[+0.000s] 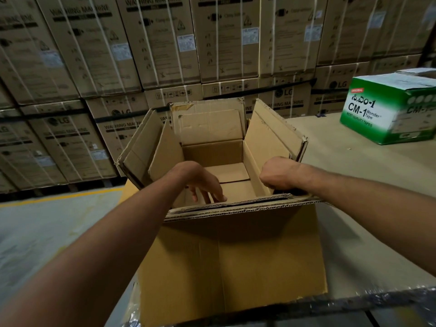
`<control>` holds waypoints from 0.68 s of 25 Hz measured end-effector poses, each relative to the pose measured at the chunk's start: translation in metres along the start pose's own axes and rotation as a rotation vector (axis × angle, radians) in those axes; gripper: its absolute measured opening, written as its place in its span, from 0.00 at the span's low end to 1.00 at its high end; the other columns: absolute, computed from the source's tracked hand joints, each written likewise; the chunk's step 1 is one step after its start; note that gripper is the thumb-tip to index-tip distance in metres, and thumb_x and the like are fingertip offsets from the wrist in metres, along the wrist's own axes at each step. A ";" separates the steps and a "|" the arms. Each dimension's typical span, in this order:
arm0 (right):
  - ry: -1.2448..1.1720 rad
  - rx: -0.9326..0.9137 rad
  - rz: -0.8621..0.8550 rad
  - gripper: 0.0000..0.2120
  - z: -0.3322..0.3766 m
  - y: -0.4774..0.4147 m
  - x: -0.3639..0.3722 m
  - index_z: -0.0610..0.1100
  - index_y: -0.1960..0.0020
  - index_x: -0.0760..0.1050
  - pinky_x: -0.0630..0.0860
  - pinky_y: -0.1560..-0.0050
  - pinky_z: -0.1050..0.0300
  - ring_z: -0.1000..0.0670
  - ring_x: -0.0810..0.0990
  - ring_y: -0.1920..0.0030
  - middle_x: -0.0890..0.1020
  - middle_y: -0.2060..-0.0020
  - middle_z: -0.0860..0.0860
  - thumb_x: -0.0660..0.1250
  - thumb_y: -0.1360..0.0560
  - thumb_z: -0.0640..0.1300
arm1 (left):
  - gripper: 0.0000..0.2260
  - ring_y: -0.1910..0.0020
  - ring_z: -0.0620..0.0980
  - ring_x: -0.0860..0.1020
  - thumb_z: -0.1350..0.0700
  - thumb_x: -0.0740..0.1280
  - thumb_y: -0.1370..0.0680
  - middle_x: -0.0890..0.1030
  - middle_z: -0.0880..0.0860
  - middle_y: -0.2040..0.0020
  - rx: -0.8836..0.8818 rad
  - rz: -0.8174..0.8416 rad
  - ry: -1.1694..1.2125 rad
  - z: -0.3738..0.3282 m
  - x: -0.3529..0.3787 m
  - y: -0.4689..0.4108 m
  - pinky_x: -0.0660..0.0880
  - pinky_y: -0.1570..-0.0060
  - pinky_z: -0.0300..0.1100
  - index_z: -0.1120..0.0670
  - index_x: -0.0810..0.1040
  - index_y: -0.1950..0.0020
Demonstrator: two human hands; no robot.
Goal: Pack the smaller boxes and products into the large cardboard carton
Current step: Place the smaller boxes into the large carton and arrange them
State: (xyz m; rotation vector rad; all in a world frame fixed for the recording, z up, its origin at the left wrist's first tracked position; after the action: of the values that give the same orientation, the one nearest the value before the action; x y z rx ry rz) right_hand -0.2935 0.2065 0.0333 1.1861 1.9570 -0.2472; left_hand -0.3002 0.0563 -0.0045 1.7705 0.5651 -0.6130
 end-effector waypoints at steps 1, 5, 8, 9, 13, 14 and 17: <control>-0.010 0.003 -0.005 0.10 0.002 0.001 0.001 0.44 0.61 0.75 0.78 0.59 0.56 0.49 0.79 0.62 0.78 0.66 0.51 0.67 0.20 0.41 | 0.20 0.38 0.47 0.79 0.46 0.65 0.17 0.81 0.45 0.38 -0.001 -0.002 0.010 0.001 -0.001 -0.001 0.76 0.46 0.48 0.52 0.74 0.27; -0.200 0.074 0.013 0.04 -0.008 0.003 0.007 0.46 0.55 0.82 0.82 0.53 0.56 0.51 0.83 0.57 0.83 0.59 0.52 0.71 0.22 0.42 | 0.19 0.41 0.47 0.79 0.46 0.64 0.16 0.81 0.44 0.44 -0.013 0.001 -0.008 0.003 -0.001 0.000 0.74 0.40 0.50 0.52 0.76 0.28; -0.433 0.110 0.027 0.09 -0.014 0.002 0.001 0.50 0.44 0.83 0.81 0.44 0.54 0.53 0.82 0.48 0.85 0.50 0.55 0.72 0.23 0.44 | 0.19 0.37 0.51 0.79 0.45 0.63 0.16 0.80 0.49 0.36 0.030 -0.045 -0.086 0.000 -0.009 0.001 0.73 0.35 0.53 0.52 0.74 0.27; -0.497 0.148 -0.029 0.10 -0.022 0.001 -0.007 0.51 0.43 0.83 0.80 0.42 0.53 0.54 0.81 0.48 0.85 0.50 0.55 0.70 0.23 0.45 | 0.20 0.34 0.53 0.78 0.45 0.63 0.16 0.79 0.51 0.33 0.069 -0.111 -0.108 -0.004 -0.016 0.000 0.72 0.33 0.55 0.52 0.74 0.27; -0.312 0.389 -0.359 0.08 -0.052 0.007 -0.052 0.52 0.50 0.85 0.70 0.33 0.47 0.51 0.78 0.50 0.83 0.59 0.54 0.67 0.23 0.49 | 0.23 0.34 0.54 0.77 0.44 0.67 0.19 0.78 0.54 0.32 0.184 -0.580 -0.079 -0.027 -0.063 0.012 0.74 0.34 0.54 0.54 0.73 0.27; -0.235 0.434 -0.413 0.07 -0.054 0.011 -0.061 0.52 0.52 0.85 0.68 0.33 0.45 0.50 0.78 0.50 0.83 0.60 0.53 0.67 0.23 0.49 | 0.23 0.35 0.53 0.77 0.45 0.68 0.19 0.78 0.54 0.32 0.200 -0.652 -0.059 -0.032 -0.070 0.018 0.76 0.36 0.52 0.54 0.73 0.27; -0.255 0.574 -0.526 0.09 -0.063 0.023 -0.077 0.51 0.53 0.85 0.65 0.32 0.42 0.48 0.79 0.48 0.84 0.59 0.51 0.66 0.24 0.50 | 0.24 0.35 0.53 0.77 0.45 0.68 0.19 0.78 0.54 0.32 0.261 -0.787 0.022 -0.050 -0.080 0.034 0.77 0.38 0.51 0.54 0.73 0.27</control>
State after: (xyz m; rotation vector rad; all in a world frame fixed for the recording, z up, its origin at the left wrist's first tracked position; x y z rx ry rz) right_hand -0.2914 0.2030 0.1352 0.8829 1.9887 -1.2372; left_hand -0.3315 0.0900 0.0847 1.7634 1.2634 -1.2495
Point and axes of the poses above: each hand's wrist, its own y-axis away from the middle knuckle, its own x-axis out of the palm, z = x × y, the point moved 10 cm from there along -y, towards the middle knuckle
